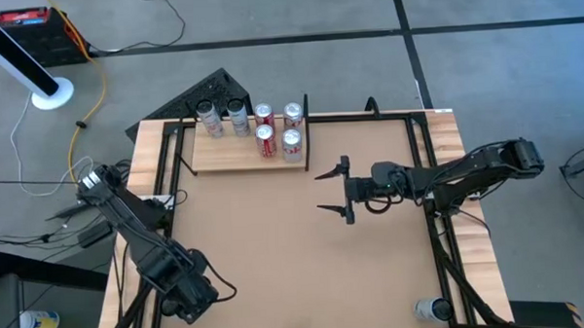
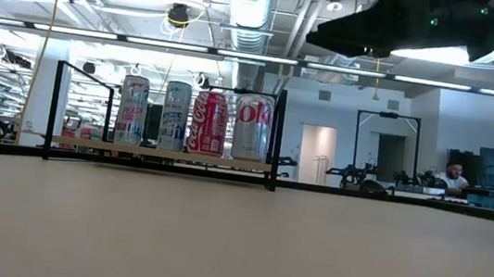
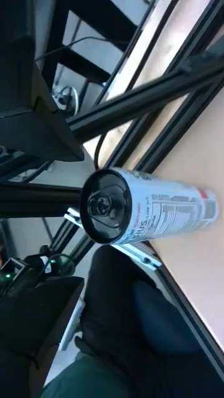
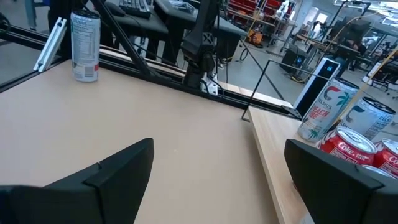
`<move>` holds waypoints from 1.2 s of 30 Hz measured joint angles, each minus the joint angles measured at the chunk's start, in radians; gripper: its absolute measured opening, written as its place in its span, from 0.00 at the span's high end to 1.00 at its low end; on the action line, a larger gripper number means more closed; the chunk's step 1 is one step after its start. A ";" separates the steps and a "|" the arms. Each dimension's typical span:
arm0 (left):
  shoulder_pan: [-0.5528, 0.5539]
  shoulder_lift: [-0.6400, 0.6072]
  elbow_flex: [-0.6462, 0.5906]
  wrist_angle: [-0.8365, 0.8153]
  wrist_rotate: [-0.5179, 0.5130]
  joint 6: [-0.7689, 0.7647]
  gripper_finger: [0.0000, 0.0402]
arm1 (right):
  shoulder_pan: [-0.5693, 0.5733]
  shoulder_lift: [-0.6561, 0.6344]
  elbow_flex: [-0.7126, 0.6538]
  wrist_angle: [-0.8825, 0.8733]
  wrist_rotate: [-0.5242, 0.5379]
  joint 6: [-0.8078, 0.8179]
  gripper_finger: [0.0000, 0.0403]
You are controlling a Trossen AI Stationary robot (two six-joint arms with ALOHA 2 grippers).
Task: Place canned beverage on shelf
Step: Put the white and pink soda can on the shelf aligned with the other white and pink soda can
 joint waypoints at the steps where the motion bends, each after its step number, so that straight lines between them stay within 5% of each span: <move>1: 0.000 0.001 -0.013 0.014 0.012 0.003 0.25 | 0.000 0.000 0.000 0.001 0.000 0.000 0.05; 36: -0.007 0.001 -0.182 0.148 0.051 0.113 0.25 | 0.000 0.000 0.000 -0.004 -0.001 0.003 0.05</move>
